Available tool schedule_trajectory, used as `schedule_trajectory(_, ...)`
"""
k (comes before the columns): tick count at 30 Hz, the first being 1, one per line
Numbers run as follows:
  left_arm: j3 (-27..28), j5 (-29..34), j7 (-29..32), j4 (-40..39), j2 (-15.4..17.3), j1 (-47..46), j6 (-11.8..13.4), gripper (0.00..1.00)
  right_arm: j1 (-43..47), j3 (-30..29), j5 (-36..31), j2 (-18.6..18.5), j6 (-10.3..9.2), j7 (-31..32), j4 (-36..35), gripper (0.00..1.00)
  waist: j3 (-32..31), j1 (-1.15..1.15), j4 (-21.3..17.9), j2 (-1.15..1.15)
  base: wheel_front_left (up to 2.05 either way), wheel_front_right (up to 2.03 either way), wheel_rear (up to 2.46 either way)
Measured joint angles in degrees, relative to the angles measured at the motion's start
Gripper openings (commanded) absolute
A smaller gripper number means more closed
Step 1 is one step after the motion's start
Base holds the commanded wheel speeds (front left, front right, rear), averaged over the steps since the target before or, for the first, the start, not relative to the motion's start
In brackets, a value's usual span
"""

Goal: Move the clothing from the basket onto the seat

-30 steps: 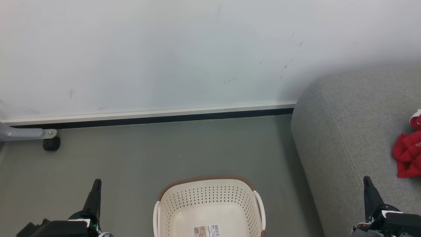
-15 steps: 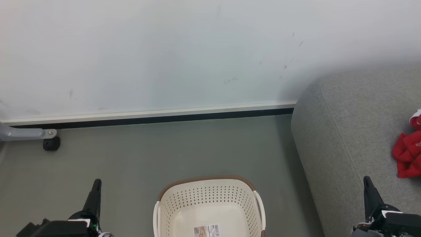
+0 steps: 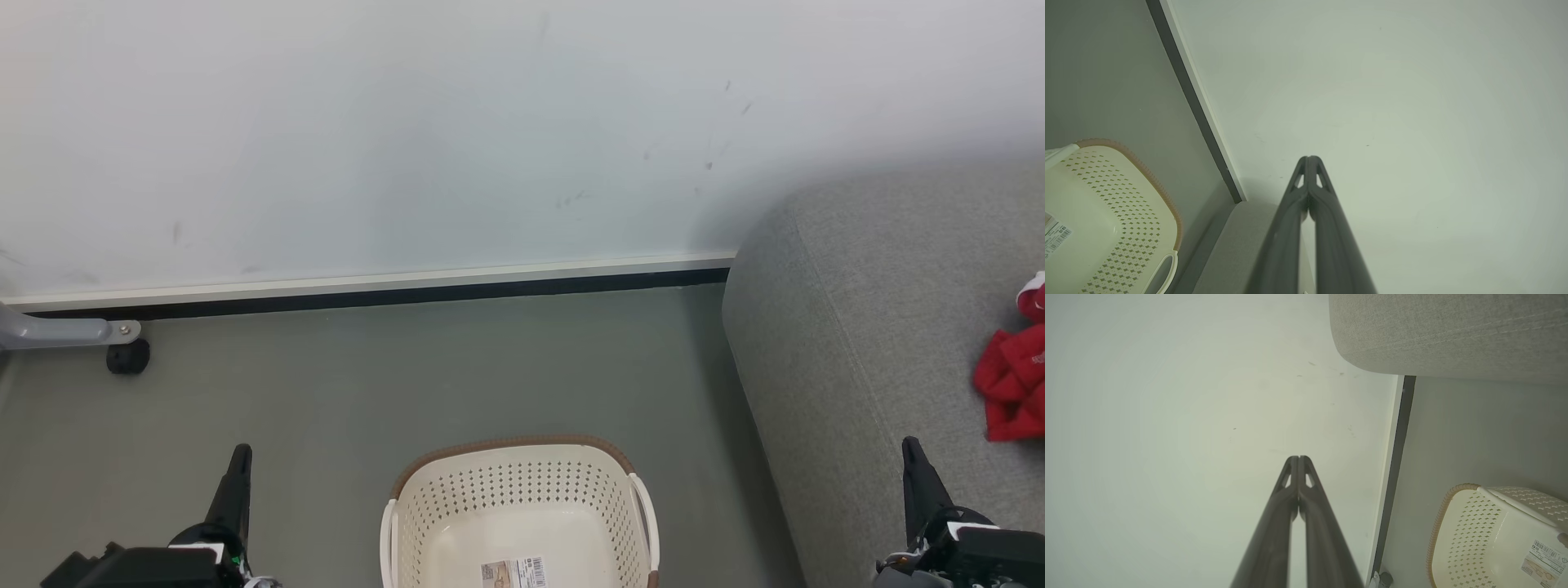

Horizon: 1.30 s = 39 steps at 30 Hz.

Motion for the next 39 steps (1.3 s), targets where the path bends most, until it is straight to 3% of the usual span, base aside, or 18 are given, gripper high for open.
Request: schedule_trajectory(39, 0.0, 0.0, 0.0, -0.01, 0.0, 0.0, 0.0, 0.0, 0.0, 0.0, 0.0, 0.0, 0.0, 0.0, -0.02, 0.0, 0.0, 0.0, 0.0, 0.0, 0.0, 0.0, 0.0)
